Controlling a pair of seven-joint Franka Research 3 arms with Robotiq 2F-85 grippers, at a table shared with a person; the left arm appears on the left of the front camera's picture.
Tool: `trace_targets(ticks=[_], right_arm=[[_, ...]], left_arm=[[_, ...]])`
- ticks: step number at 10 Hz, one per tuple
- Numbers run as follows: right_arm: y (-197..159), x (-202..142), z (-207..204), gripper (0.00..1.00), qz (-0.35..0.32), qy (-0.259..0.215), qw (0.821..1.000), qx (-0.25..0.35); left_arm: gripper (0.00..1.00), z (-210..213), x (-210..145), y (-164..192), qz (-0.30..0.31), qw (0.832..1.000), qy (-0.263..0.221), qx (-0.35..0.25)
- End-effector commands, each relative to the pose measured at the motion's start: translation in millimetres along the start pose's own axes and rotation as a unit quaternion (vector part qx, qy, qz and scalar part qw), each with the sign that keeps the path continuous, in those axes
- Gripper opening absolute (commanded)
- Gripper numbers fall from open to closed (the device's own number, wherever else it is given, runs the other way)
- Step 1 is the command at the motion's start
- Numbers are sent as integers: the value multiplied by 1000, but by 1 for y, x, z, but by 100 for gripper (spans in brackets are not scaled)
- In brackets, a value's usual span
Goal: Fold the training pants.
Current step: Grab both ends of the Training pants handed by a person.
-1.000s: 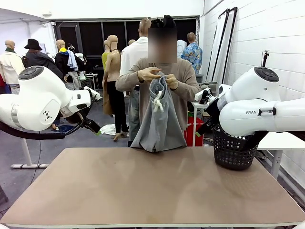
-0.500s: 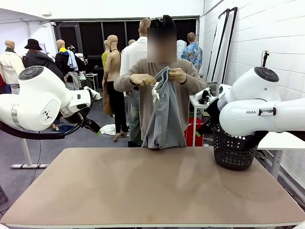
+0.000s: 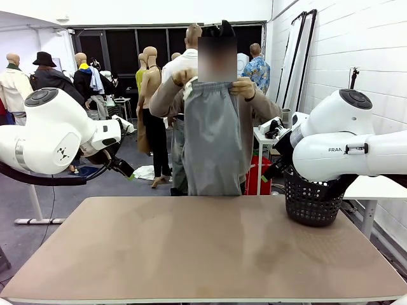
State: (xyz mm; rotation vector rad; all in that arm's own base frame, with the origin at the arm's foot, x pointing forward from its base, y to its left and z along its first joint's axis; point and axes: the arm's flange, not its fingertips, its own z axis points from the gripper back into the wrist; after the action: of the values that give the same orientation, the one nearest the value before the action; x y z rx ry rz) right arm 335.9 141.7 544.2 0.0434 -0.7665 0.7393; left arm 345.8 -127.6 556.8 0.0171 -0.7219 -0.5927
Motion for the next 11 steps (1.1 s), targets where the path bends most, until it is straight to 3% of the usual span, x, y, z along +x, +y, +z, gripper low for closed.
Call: trace_targets(ticks=[1,11], right_arm=[[0,0,0,100,0,0,1000,0],[0,0,0,100,0,0,1000,0]], left_arm=[[100,0,0,0,0,1000,0,0],[100,0,0,0,0,1000,0,0]])
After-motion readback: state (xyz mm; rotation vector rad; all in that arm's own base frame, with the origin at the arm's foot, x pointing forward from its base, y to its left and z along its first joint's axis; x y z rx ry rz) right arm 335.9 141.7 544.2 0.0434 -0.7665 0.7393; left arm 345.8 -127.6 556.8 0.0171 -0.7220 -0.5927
